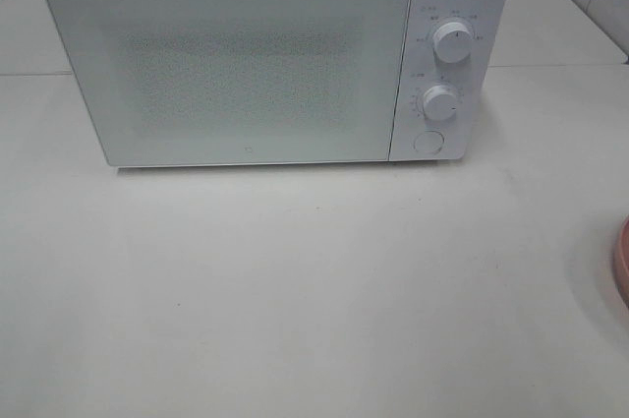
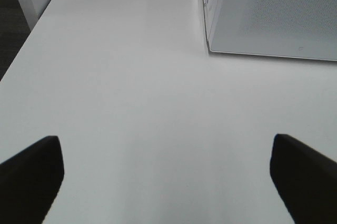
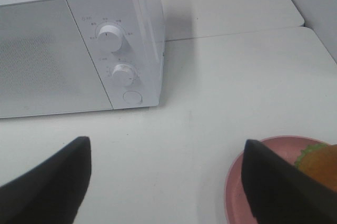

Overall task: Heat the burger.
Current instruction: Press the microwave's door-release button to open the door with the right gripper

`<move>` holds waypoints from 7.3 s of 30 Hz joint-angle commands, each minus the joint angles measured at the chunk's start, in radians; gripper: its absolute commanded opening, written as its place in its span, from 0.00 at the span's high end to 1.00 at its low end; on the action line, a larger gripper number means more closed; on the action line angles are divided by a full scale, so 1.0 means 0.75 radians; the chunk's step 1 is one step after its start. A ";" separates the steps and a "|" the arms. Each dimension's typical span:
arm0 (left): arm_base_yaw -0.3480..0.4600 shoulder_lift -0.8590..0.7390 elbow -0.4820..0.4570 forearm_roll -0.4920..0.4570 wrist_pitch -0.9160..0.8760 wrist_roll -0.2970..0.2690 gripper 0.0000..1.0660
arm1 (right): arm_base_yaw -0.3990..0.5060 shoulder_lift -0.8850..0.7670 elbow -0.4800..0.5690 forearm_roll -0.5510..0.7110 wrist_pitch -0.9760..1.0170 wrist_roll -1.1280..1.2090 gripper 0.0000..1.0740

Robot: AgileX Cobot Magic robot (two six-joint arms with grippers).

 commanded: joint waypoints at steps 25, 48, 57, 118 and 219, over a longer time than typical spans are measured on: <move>-0.009 -0.021 -0.001 -0.005 -0.024 0.000 0.06 | -0.009 0.609 -0.003 -0.080 -0.675 -0.008 0.30; -0.009 -0.021 -0.001 -0.005 -0.024 0.000 0.06 | 0.000 1.011 0.216 -0.229 -1.409 -0.061 0.31; -0.009 -0.021 -0.001 -0.005 -0.024 0.000 0.06 | 0.211 1.164 0.227 0.012 -1.540 -0.376 0.31; -0.009 -0.021 -0.001 -0.005 -0.024 0.000 0.06 | 0.916 1.688 0.227 1.060 -2.200 0.443 0.66; -0.009 -0.021 -0.001 -0.005 -0.024 0.000 0.06 | 0.427 2.369 -0.339 0.485 -2.000 1.739 1.00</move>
